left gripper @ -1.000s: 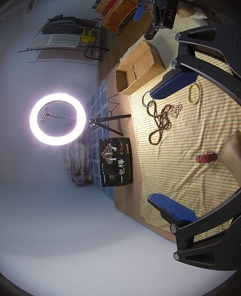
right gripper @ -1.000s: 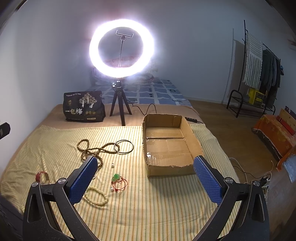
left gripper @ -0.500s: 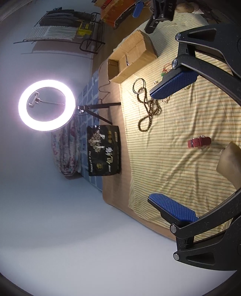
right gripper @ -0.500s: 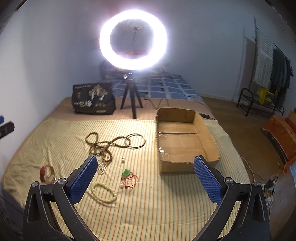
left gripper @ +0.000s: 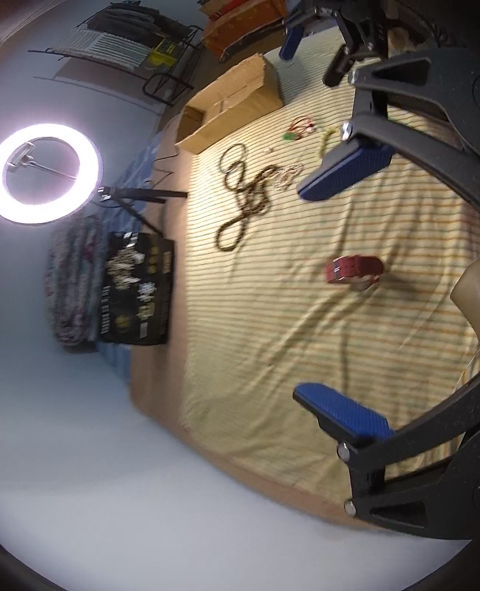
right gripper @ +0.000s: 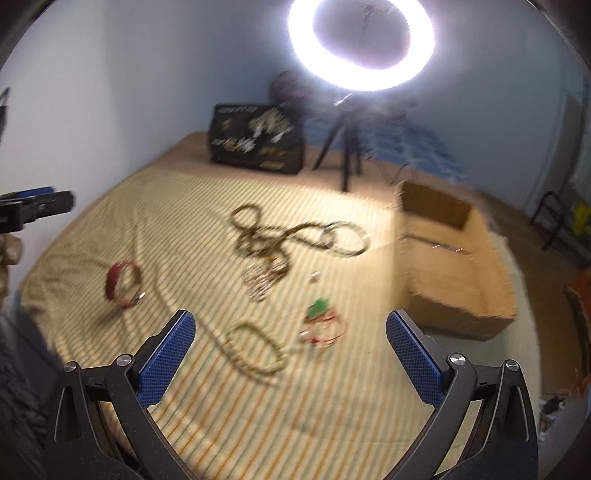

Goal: Organize jewelry
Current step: 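Grasp the red fabric watch with the left gripper while the right gripper grasps the cream bead bracelet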

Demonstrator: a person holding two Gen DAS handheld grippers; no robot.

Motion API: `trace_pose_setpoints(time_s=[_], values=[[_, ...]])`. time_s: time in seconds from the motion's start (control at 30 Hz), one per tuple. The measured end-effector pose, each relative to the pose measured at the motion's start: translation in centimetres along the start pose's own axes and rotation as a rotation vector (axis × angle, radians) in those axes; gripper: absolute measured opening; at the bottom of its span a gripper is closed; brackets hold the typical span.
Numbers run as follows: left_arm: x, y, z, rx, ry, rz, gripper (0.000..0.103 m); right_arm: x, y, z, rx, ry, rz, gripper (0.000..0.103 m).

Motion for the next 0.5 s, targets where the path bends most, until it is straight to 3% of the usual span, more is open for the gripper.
trace_pose_setpoints(time_s=[0.13,0.27,0.3,0.33,0.5], values=[[-1.6,-0.7,1.3,0.015,0.068,0.048,0.093,-1.2,1.9,1.4,0.065,0.049,-0.05,0.091],[-3.4,-0.7,2.5,0.045,0.131,0.069,0.082,-2.6,3.5,3.0,0.117,0.117,-0.087,0.089],[-3.9,-0.6,2.8,0.057,0.148,0.072,0.079,-2.9,3.6,3.3,0.122,0.135,-0.094,0.083],[-4.2,-0.5,3.1,0.071,0.162,0.079,0.078,-3.3,3.7,3.7,0.125,0.157,-0.11,0.071],[-5.7,0.1,4.3,0.109,0.211,0.085,0.069,-4.6,4.5,4.9,0.114,0.234,-0.188,0.057]])
Point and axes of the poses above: each gripper's, at about its wrist camera, not at the fingertips, and x roughly against the way its jaws point, y to its left, z to its underside, the point moved 8 cm from there along -x, roughly the way its jaws point, and after that the axes turned 13 degrees about z, right-handed, at the moved point
